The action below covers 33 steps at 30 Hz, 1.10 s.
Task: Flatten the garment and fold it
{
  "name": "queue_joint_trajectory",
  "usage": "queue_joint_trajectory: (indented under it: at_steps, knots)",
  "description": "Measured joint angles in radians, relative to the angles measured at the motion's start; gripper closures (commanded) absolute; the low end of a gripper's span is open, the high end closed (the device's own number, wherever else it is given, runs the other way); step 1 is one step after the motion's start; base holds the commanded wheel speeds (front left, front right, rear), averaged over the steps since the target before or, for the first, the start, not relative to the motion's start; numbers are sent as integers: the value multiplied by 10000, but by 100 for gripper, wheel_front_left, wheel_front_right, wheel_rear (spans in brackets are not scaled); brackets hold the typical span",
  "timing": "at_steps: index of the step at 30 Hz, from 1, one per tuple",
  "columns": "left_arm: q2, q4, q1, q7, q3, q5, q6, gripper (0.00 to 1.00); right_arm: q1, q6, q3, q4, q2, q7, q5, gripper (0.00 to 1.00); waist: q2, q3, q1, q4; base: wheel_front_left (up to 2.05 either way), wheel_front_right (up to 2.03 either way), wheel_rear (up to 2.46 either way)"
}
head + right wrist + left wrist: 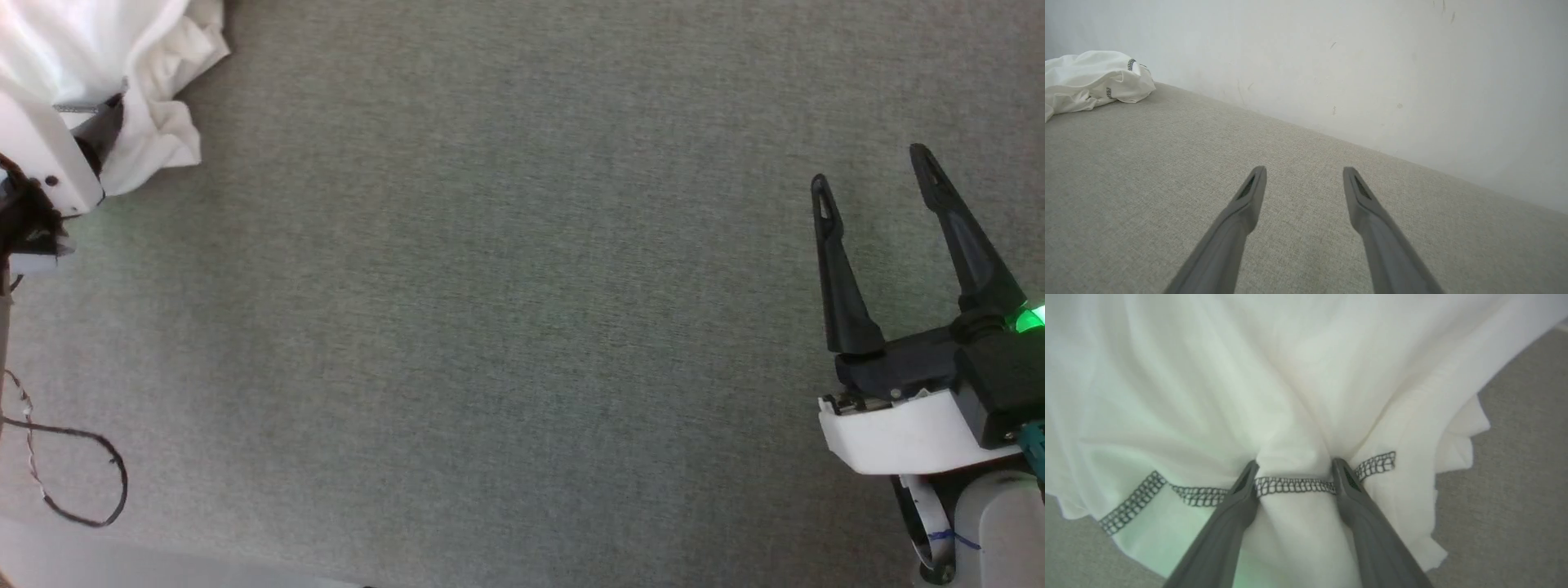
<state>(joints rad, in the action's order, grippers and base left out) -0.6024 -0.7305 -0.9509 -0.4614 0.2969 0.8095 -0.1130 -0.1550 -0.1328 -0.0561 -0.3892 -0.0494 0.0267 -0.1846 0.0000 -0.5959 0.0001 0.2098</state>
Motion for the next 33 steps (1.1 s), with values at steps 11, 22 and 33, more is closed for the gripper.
queue_joint_trajectory:
  at_steps: [11,22,33]
  knots:
    - [-104,-146,-141,610,148,4,-23,100,27,0,96,408,0,280,311,0,0,534,-1,-169,0,0,0]
    - [-719,1041,-1083,1542,268,-644,-86,100,383,0,176,1839,0,1287,1496,0,0,2196,-2,-140,0,0,0]
    - [-176,2729,-3167,1221,499,-1135,683,100,1265,0,754,2788,-2,2040,2483,0,0,4283,-4,-372,0,0,0]
